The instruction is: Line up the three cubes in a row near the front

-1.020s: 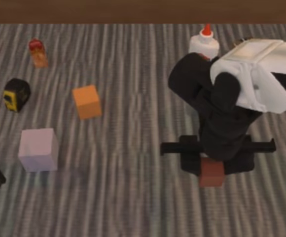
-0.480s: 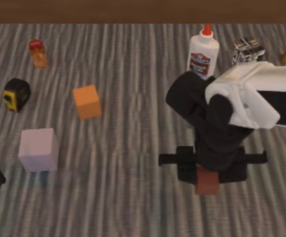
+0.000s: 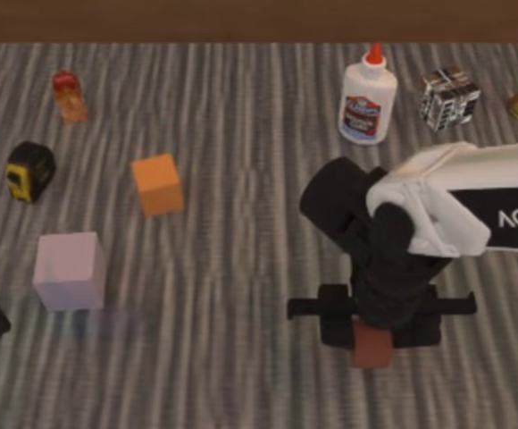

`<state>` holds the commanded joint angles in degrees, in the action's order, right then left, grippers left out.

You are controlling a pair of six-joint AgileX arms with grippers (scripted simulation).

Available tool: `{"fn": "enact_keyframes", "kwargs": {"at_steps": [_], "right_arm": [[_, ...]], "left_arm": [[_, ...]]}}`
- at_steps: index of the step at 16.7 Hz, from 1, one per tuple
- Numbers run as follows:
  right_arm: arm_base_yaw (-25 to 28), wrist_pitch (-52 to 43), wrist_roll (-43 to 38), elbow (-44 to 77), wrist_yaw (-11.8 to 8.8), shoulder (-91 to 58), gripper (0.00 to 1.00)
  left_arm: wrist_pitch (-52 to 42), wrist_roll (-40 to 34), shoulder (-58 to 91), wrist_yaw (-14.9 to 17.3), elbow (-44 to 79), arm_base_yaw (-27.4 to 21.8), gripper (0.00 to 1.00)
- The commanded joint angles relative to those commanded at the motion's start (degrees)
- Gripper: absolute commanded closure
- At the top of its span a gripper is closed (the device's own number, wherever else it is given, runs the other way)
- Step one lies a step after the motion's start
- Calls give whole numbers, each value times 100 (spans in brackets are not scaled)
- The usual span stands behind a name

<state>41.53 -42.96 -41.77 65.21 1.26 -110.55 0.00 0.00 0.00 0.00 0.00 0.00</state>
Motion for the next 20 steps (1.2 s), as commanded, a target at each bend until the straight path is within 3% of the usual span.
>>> {"fn": "enact_keyframes", "kwargs": {"at_steps": [13,20], "right_arm": [[0,0,0,0,0,0,2],[0,0,0,0,0,0,0]], "left_arm": [[0,0,0,0,0,0,0],[0,0,0,0,0,0,0]]}}
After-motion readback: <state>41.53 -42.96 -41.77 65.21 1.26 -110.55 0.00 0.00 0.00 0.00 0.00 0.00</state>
